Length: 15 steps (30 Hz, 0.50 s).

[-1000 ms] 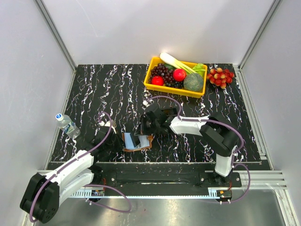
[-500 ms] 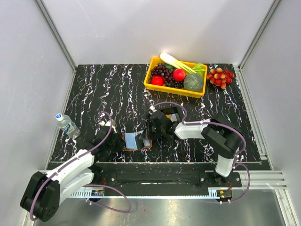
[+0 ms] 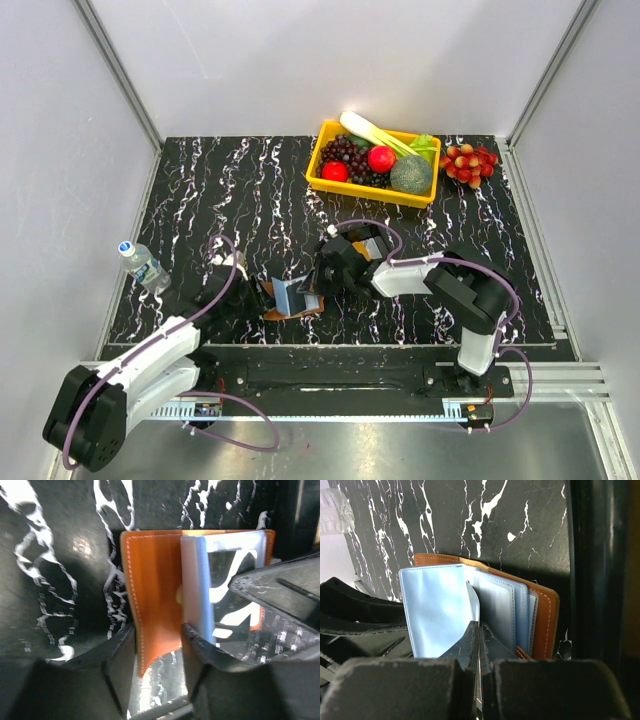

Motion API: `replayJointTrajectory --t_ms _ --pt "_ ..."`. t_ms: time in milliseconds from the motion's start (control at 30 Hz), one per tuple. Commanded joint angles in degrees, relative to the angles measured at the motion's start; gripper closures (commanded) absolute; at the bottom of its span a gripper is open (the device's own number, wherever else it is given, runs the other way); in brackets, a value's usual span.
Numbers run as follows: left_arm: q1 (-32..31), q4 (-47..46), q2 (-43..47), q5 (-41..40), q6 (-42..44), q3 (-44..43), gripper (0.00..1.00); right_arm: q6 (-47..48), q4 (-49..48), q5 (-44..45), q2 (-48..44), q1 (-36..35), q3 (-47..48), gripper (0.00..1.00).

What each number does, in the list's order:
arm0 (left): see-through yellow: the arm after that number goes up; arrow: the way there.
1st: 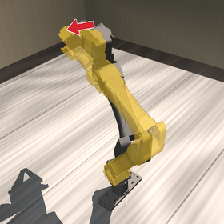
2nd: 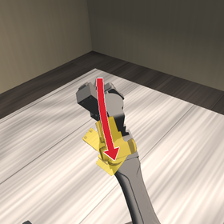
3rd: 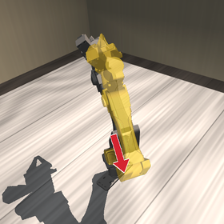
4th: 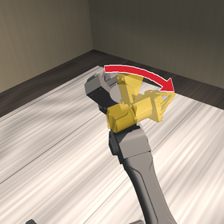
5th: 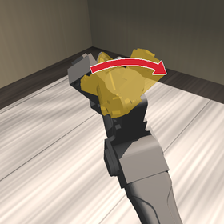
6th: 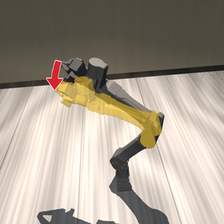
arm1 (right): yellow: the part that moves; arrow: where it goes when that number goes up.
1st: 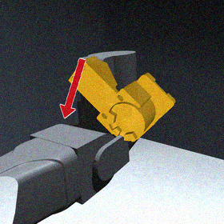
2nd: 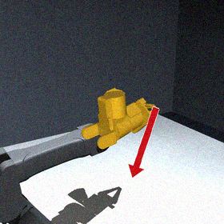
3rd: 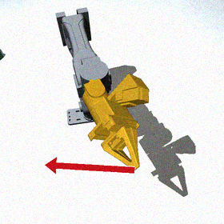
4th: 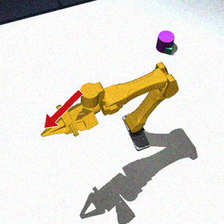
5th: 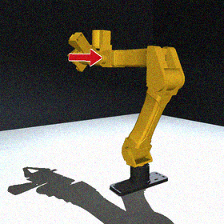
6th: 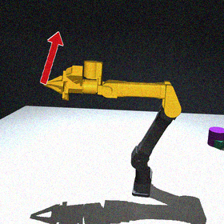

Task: Put the credit cards into the card holder
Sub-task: Insert the credit card into the card holder.

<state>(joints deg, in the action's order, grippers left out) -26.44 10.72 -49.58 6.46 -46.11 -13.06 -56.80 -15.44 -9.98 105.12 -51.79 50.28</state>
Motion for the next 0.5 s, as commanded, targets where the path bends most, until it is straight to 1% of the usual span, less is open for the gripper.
replayJointTrajectory --t_ms 0,67,100,267,467 --pt "-0.11 7.29 1.94 -3.99 0.23 -1.35 0.5 -0.86 2.08 3.65 2.19 1.25 0.87 0.99" --pt "-0.11 9.13 3.96 -5.05 -0.38 -2.14 0.39 -0.69 2.52 3.48 2.63 1.43 1.31 0.99" --pt "-0.02 10.01 5.1 -5.66 -0.56 -2.41 0.36 -0.51 2.87 3.47 2.72 1.34 1.48 0.99" --pt "-0.11 14.76 10.2 -10.06 -2.23 -2.85 0.33 0.54 3.84 3.3 3.16 1.34 2.54 0.99" --pt "-0.11 11.96 13.55 -8.57 -3.46 -1.53 0.34 0.81 3.93 2.95 3.25 1.34 2.72 0.99"
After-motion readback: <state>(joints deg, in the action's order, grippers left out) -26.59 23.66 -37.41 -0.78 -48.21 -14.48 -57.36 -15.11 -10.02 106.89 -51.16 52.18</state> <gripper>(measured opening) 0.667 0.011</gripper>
